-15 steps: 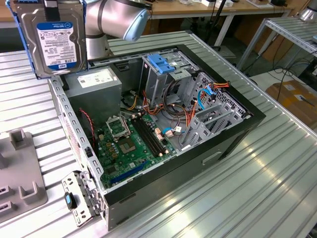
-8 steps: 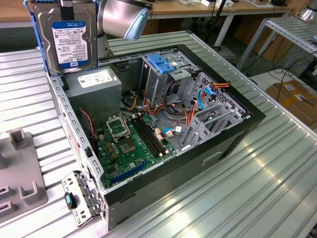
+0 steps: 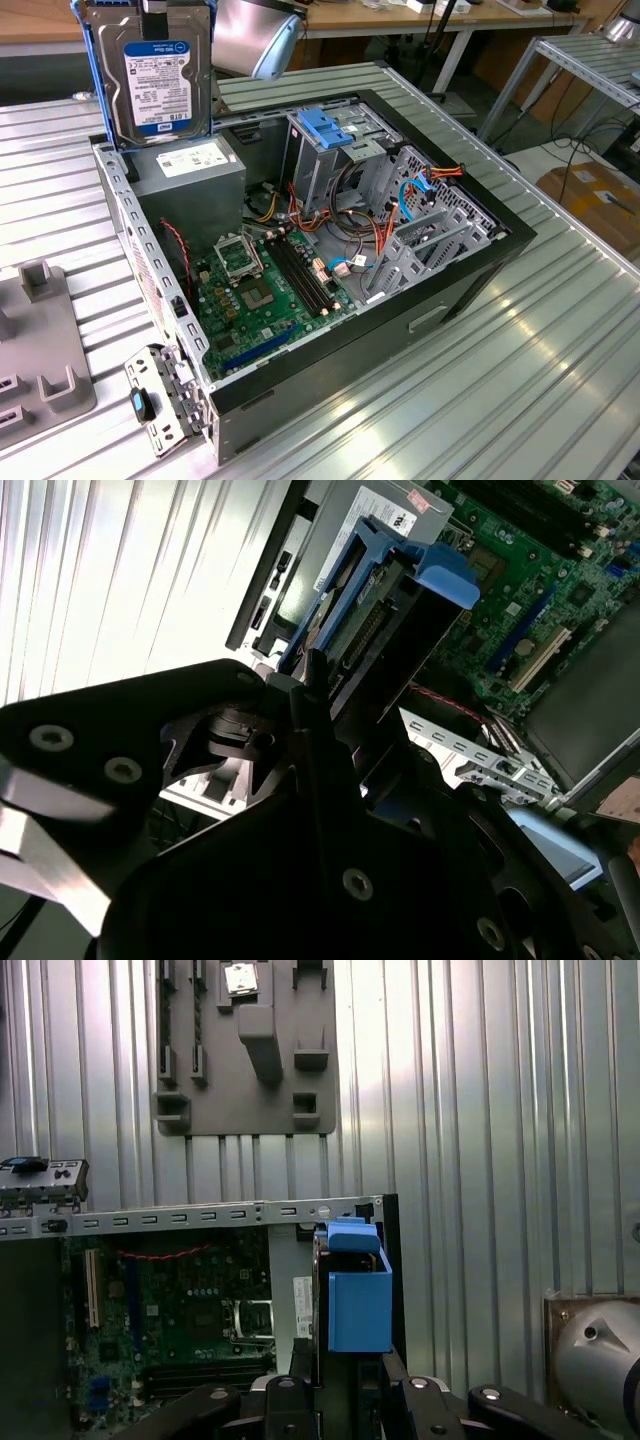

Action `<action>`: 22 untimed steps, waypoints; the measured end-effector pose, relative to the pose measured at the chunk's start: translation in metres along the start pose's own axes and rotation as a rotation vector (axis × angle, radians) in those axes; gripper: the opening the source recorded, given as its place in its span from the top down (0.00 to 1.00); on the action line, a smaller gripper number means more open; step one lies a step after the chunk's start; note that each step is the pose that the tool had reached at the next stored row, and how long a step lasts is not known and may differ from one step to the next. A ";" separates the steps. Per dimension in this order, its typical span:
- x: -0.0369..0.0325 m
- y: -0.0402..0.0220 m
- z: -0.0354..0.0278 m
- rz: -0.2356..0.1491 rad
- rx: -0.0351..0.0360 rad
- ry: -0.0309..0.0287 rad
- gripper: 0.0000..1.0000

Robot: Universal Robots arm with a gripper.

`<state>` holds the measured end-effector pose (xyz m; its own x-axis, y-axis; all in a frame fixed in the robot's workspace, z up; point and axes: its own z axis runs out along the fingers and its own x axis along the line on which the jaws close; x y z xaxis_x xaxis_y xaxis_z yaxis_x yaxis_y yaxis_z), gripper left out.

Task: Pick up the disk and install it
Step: 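Pick up the disk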

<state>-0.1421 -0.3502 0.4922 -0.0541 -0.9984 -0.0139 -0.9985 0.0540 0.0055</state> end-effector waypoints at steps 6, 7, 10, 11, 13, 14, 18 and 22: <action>0.0000 -0.0002 0.0000 0.000 -0.0001 0.0001 0.65; 0.0000 -0.0002 -0.0001 0.000 -0.0001 0.0001 0.65; 0.0000 -0.0002 0.0000 0.000 -0.0001 0.0001 0.65; 0.0000 -0.0002 -0.0001 0.000 -0.0001 0.0001 0.65; -0.0001 -0.0010 -0.0001 0.000 -0.0001 0.0002 0.65; -0.0002 -0.0025 0.0000 0.000 -0.0001 0.0000 0.65; -0.0006 -0.0108 -0.0001 0.000 -0.0001 0.0001 0.65; -0.0012 -0.0219 -0.0001 0.000 -0.0002 0.0002 0.65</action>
<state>-0.1201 -0.3501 0.4922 -0.0540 -0.9984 -0.0138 -0.9985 0.0539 0.0057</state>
